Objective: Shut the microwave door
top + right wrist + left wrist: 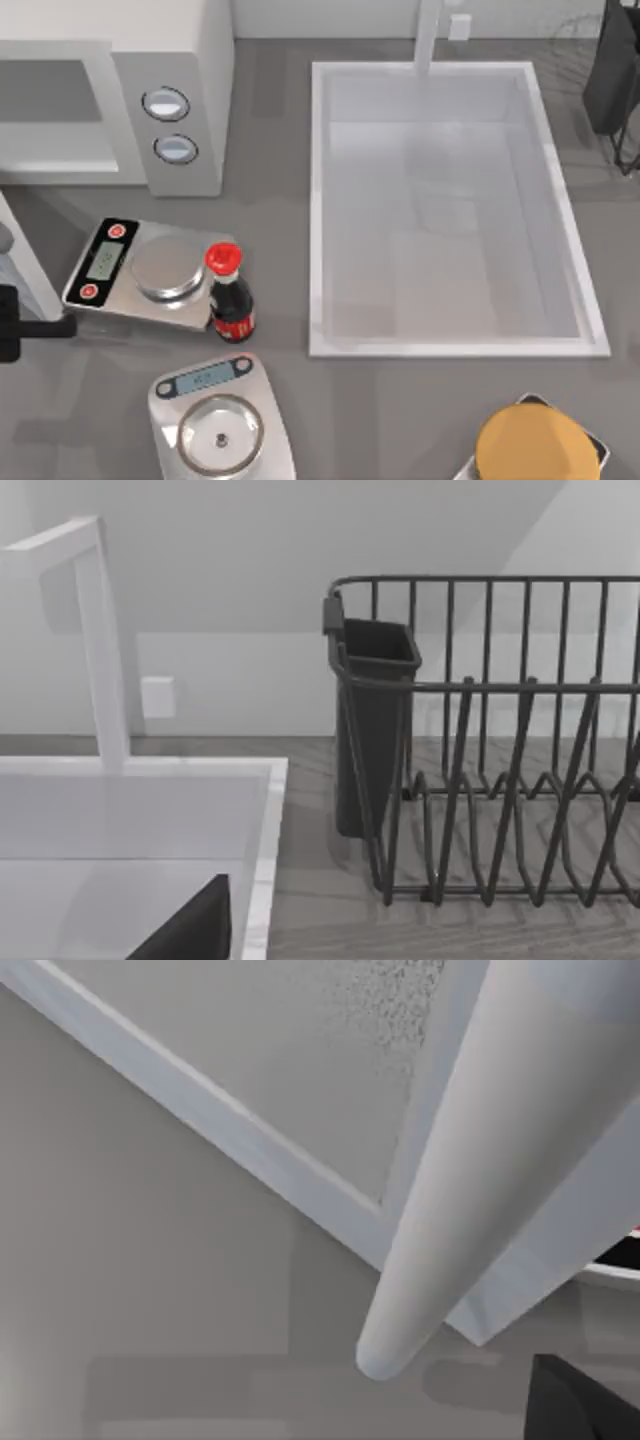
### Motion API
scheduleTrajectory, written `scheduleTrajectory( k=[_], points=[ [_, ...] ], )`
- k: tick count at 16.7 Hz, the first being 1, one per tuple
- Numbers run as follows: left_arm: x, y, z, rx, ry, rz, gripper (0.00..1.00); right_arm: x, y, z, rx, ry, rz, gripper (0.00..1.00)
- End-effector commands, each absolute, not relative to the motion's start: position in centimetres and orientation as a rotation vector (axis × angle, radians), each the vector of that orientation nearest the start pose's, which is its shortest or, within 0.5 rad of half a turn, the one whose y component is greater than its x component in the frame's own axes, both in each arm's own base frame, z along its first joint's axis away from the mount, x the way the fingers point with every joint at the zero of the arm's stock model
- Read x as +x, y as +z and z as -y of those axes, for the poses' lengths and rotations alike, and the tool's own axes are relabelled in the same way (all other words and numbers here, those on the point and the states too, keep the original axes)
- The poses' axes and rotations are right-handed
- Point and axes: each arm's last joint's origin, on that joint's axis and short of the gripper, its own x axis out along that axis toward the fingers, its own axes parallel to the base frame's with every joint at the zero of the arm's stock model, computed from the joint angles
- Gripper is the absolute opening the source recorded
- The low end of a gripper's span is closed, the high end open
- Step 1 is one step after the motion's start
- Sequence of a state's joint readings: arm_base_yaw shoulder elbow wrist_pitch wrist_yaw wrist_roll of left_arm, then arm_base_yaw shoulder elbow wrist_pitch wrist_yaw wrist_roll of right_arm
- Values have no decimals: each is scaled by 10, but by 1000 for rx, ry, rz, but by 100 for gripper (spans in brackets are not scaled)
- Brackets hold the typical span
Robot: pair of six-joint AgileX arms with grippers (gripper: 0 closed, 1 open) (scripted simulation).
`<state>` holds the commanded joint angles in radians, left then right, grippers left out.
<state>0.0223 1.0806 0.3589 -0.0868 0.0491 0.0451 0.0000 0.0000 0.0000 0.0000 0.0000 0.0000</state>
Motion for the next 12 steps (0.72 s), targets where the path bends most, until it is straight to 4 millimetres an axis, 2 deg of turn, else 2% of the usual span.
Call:
scheduleTrajectory(
  k=[3,9,12],
  points=[
    [188,145,13,2,-27,-790,0,106,160,1,0,0,0,100],
    [189,145,15,-2,-24,-788,0,106,160,1,0,0,0,100],
    [203,149,15,-3,-25,-779,0,106,160,1,0,0,0,100]
  ],
)
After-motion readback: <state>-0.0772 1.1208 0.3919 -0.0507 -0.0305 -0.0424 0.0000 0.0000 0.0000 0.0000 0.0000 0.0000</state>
